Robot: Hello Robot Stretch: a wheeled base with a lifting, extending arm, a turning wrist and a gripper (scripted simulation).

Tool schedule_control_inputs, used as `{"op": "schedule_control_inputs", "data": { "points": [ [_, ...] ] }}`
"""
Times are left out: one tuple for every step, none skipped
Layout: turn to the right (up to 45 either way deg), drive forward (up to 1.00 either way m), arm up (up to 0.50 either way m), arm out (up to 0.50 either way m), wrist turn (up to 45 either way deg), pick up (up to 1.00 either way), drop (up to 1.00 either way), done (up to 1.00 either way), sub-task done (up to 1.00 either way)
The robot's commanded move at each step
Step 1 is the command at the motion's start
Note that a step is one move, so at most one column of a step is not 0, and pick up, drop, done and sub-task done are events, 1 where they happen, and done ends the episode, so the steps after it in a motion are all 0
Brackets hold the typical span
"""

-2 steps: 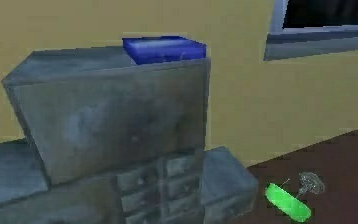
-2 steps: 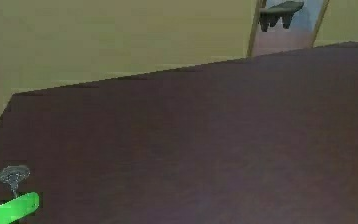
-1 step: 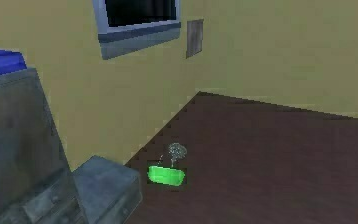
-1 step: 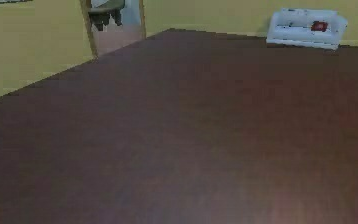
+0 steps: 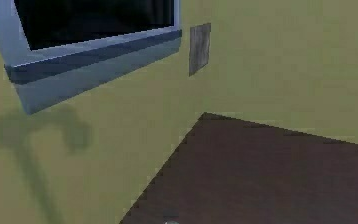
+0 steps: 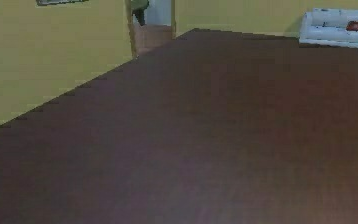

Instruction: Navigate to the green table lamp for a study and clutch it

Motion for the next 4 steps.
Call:
{"op": "schedule_control_inputs", "data": {
  "points": [
    [-45.0, 0.0, 0.0, 0.0, 0.0, 0.0, 0.0, 0.0, 0.0],
    [-42.0, 0.0, 0.0, 0.0, 0.0, 0.0, 0.0, 0.0, 0.0],
    [0.0, 0.0, 0.2, 0.0, 0.0, 0.0, 0.0, 0.0, 0.0],
    [0.0, 0.0, 0.0, 0.1, 0.0, 0.0, 0.0, 0.0, 0.0]
  ]
}}
